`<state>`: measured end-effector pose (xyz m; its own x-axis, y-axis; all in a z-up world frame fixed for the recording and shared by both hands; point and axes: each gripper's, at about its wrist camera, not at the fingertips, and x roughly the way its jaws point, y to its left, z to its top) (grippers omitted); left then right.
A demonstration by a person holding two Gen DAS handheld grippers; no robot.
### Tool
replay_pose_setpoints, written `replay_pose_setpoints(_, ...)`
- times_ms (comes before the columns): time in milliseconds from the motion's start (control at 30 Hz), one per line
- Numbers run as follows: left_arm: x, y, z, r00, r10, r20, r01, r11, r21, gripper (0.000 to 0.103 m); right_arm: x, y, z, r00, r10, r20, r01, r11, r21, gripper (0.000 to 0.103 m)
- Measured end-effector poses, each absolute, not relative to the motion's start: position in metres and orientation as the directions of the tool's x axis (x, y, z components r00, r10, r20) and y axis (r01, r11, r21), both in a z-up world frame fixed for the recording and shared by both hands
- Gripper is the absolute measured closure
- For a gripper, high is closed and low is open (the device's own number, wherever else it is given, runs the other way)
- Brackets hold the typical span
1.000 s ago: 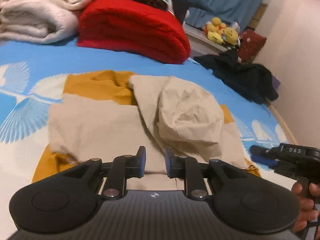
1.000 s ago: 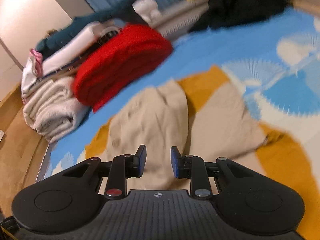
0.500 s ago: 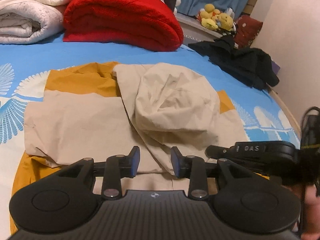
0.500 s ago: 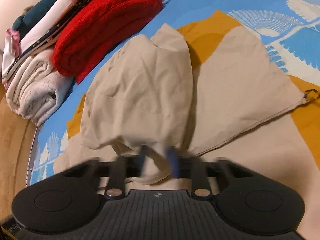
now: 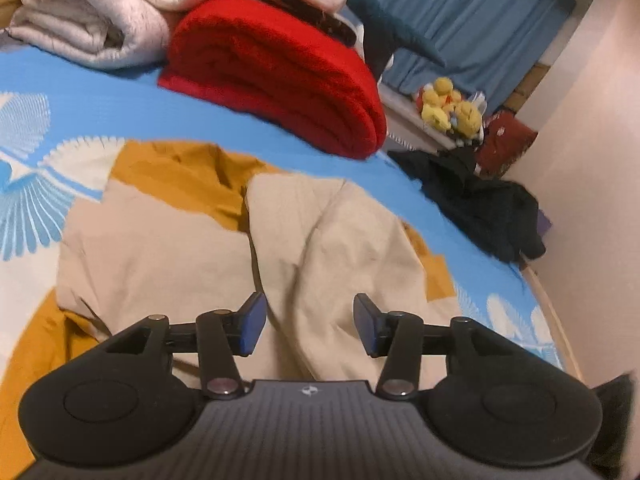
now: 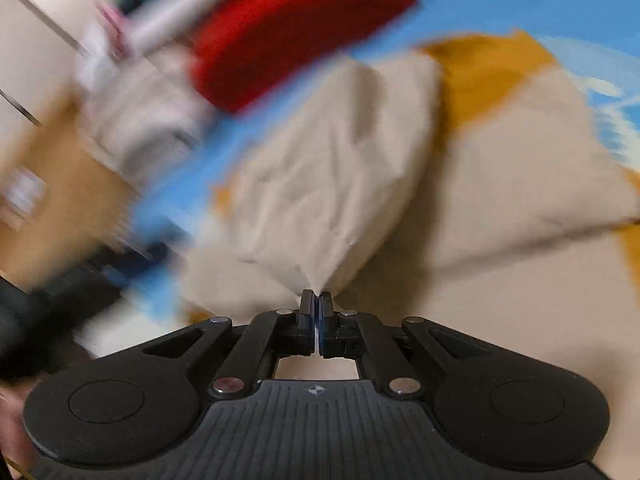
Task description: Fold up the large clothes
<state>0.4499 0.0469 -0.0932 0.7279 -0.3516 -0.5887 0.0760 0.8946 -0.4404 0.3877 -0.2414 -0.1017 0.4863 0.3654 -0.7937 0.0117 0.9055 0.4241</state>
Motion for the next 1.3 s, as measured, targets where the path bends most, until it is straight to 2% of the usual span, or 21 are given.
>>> replay_pose_setpoints(67, 0.450, 0.039, -0.100, 0.712, -0.359, -0.603, 0.090, 0.899, -0.428, 0.050, 0.385, -0.241, -0.119, 0.426, 0.268, -0.864, 0.028, 0.951, 0.309, 0.103)
replay_pose_setpoints(100, 0.451, 0.035, -0.104, 0.704, -0.369, -0.606, 0.098, 0.897, -0.431, 0.050, 0.385, -0.244, -0.124, 0.418, 0.260, -0.871, 0.052, 0.950, 0.309, 0.103)
replay_pose_setpoints(267, 0.456, 0.022, -0.127, 0.664, -0.415, -0.622, 0.071, 0.863, -0.500, 0.049, 0.382, -0.245, -0.107, 0.502, 0.341, -0.795, -0.001, 0.919, 0.394, 0.102)
replay_pose_setpoints(433, 0.467, 0.017, -0.148, 0.663, -0.394, -0.636, 0.000, 0.850, -0.527, 0.052, 0.385, -0.238, -0.111, 0.483, 0.371, -0.793, -0.051, 0.916, 0.398, 0.102)
replay_pose_setpoints(467, 0.469, 0.017, -0.150, 0.663, -0.394, -0.636, -0.008, 0.846, -0.533, 0.058, 0.388, -0.240, -0.111, 0.480, 0.373, -0.794, -0.055, 0.916, 0.397, 0.102)
replay_pose_setpoints(500, 0.472, 0.017, -0.153, 0.660, -0.398, -0.637, -0.011, 0.843, -0.538, 0.072, 0.387, -0.240, -0.110, 0.479, 0.381, -0.791, -0.059, 0.913, 0.403, 0.102)
replay_pose_setpoints(567, 0.476, 0.016, -0.157, 0.658, -0.401, -0.637, -0.005, 0.844, -0.536, 0.085, 0.387, -0.247, -0.109, 0.477, 0.405, -0.780, -0.064, 0.901, 0.428, 0.102)
replay_pose_setpoints(600, 0.478, 0.016, -0.157, 0.662, -0.398, -0.636, 0.002, 0.849, -0.529, 0.099, 0.389, -0.250, -0.109, 0.478, 0.414, -0.775, -0.065, 0.896, 0.438, 0.102)
replay_pose_setpoints(767, 0.469, 0.023, -0.128, 0.724, -0.374, -0.579, 0.050, 0.866, -0.498, 0.101, 0.398, -0.254, -0.105, 0.506, 0.444, -0.740, -0.046, 0.870, 0.490, 0.098)
replay_pose_setpoints(833, 0.458, 0.025, -0.100, 0.773, -0.346, -0.531, 0.095, 0.892, -0.443, 0.101, 0.400, -0.264, -0.101, 0.542, 0.467, -0.698, -0.024, 0.839, 0.543, 0.088)
replay_pose_setpoints(900, 0.442, 0.023, -0.076, 0.811, -0.323, -0.487, 0.147, 0.919, -0.365, 0.101, 0.401, -0.277, -0.095, 0.600, 0.491, -0.632, 0.005, 0.787, 0.617, 0.065)
replay_pose_setpoints(933, 0.435, 0.023, -0.070, 0.813, -0.324, -0.485, 0.164, 0.925, -0.342, 0.101, 0.402, -0.284, -0.093, 0.625, 0.497, -0.602, 0.023, 0.759, 0.651, 0.062)
replay_pose_setpoints(967, 0.429, 0.021, -0.070, 0.801, -0.330, -0.500, 0.174, 0.927, -0.332, 0.101, 0.403, -0.290, -0.095, 0.644, 0.504, -0.575, 0.043, 0.727, 0.685, 0.062)
replay_pose_setpoints(1033, 0.426, 0.014, -0.087, 0.728, -0.346, -0.591, 0.188, 0.931, -0.314, 0.101, 0.407, -0.294, -0.104, 0.658, 0.502, -0.562, 0.094, 0.685, 0.723, 0.061)
replay_pose_setpoints(1133, 0.434, -0.001, -0.137, 0.584, -0.302, -0.753, 0.173, 0.953, -0.248, 0.101, 0.414, -0.284, -0.121, 0.631, 0.485, -0.605, 0.147, 0.691, 0.707, 0.059)
replay_pose_setpoints(1233, 0.441, -0.010, -0.156, 0.525, -0.306, -0.794, 0.188, 0.952, -0.242, 0.101, 0.419, -0.264, -0.138, 0.568, 0.406, -0.716, 0.187, 0.784, 0.593, 0.062)
replay_pose_setpoints(1267, 0.442, -0.010, -0.155, 0.525, -0.315, -0.790, 0.192, 0.949, -0.251, 0.100, 0.419, -0.259, -0.143, 0.556, 0.376, -0.741, 0.191, 0.810, 0.554, 0.079)
replay_pose_setpoints(1300, 0.443, -0.008, -0.153, 0.527, -0.322, -0.787, 0.187, 0.947, -0.262, 0.098, 0.418, -0.258, -0.146, 0.551, 0.363, -0.752, 0.195, 0.820, 0.539, 0.103)
